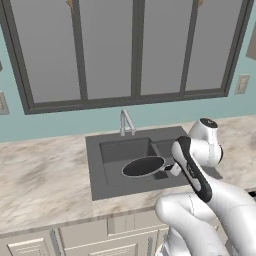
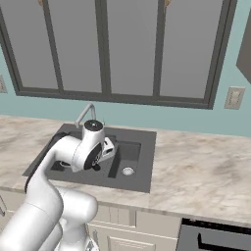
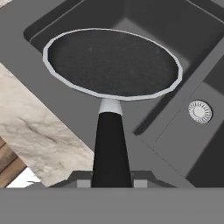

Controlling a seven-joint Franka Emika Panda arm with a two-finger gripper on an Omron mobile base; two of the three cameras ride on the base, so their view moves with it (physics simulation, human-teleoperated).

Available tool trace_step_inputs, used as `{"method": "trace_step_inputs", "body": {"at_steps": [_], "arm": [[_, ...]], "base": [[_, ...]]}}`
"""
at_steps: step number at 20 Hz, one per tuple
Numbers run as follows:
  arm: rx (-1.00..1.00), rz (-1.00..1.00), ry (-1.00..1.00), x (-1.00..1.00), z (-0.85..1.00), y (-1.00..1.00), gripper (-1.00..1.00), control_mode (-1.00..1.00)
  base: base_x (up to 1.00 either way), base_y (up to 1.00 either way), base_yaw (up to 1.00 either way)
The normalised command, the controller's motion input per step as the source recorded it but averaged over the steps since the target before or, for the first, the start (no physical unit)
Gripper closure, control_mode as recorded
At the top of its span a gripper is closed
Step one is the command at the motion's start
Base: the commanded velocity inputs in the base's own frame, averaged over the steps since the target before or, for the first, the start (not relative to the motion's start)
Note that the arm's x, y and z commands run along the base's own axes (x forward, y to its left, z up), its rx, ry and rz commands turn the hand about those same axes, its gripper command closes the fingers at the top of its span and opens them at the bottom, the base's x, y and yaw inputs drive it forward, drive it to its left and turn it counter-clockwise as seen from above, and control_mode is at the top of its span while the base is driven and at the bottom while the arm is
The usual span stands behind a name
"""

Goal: Move the pot and pan from the stove into the sink.

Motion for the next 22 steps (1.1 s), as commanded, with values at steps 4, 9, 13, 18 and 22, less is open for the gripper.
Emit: {"method": "trace_step_inputs", "body": {"at_steps": [4,9,13,18,22], "arm": [[-0.02,0.00,0.00,0.14,-0.04,0.05,1.00,-1.00],[-0.01,0.00,0.00,0.07,-0.03,0.04,1.00,-1.00],[-0.01,0.00,0.04,0.26,-0.18,0.17,1.00,-1.00],[0.00,0.00,0.04,0.36,-0.20,0.25,1.00,-1.00],[0.00,0.00,0.04,0.49,-0.23,0.34,1.00,-1.00]], "base": [[0.00,0.00,0.00],[0.00,0.00,0.00],[0.00,0.00,0.00],[0.00,0.00,0.00],[0.00,0.00,0.00]]}}
